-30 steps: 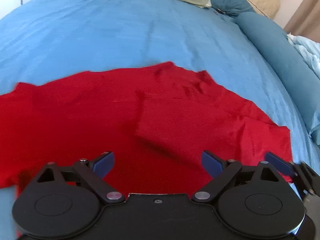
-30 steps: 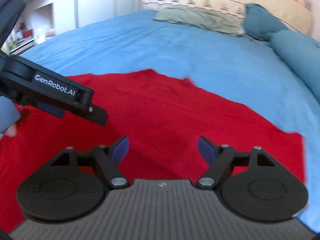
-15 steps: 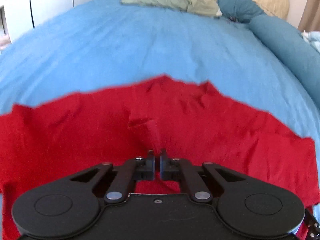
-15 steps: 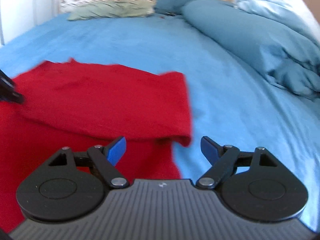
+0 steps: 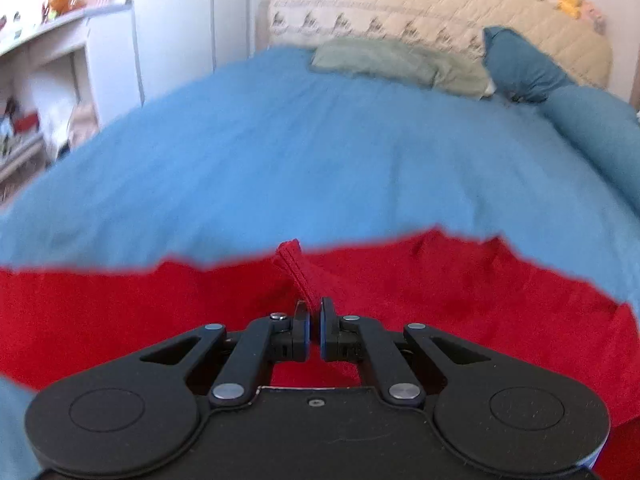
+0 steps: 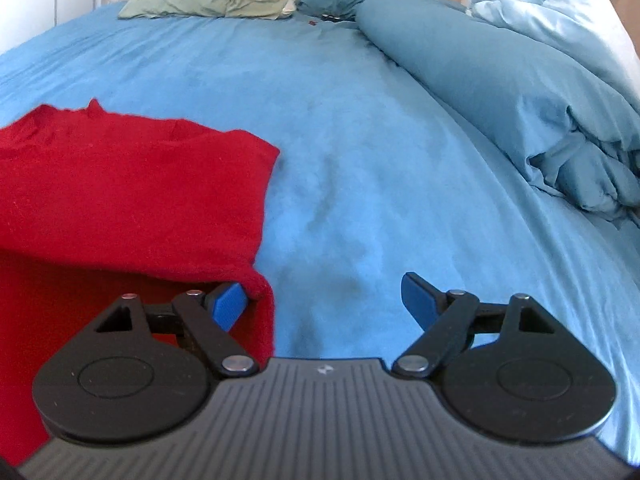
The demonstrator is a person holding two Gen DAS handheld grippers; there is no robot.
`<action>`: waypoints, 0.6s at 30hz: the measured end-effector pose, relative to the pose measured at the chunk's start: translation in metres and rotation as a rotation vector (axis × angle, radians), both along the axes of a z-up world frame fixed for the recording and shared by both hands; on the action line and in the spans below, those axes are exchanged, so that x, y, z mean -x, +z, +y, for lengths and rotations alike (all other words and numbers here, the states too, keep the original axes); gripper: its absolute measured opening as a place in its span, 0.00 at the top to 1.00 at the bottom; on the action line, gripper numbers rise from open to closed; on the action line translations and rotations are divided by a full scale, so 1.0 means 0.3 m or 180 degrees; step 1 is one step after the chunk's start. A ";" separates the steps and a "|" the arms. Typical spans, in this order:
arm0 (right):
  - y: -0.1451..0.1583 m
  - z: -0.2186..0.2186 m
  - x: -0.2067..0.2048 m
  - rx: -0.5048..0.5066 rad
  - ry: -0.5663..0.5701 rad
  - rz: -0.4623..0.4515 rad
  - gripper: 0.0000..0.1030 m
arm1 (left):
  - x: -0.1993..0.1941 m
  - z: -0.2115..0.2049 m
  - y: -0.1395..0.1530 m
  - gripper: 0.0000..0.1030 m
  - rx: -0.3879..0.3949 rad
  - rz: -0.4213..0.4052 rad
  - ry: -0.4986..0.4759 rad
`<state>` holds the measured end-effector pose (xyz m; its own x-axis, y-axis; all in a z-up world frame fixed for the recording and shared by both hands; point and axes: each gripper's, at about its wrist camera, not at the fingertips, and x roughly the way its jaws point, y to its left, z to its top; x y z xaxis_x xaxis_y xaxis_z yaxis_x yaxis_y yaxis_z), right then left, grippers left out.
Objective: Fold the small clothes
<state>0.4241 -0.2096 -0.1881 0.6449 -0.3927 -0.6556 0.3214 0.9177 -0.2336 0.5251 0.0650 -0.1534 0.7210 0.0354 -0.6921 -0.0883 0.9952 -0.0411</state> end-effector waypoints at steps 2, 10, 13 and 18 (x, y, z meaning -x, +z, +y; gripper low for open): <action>-0.006 -0.018 0.019 -0.0027 0.0031 0.0013 0.05 | 0.008 0.013 -0.081 0.96 0.0006 0.0136 0.0037; 0.000 -0.030 0.037 -0.0043 0.0228 0.0160 0.04 | 0.120 0.029 -0.092 0.84 -0.0209 0.0251 -0.0070; 0.059 -0.037 0.052 -0.0266 0.0195 0.0166 0.04 | 0.154 0.038 -0.050 0.58 -0.0409 0.0284 -0.0002; 0.187 0.056 0.075 -0.0623 0.0622 -0.0124 0.02 | 0.210 0.026 0.047 0.35 -0.0744 0.0115 0.0091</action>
<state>0.4015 -0.1927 -0.1318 0.7221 -0.1267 -0.6801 0.1391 0.9896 -0.0366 0.4622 0.0729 -0.1392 0.6924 0.2177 -0.6879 -0.1138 0.9744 0.1938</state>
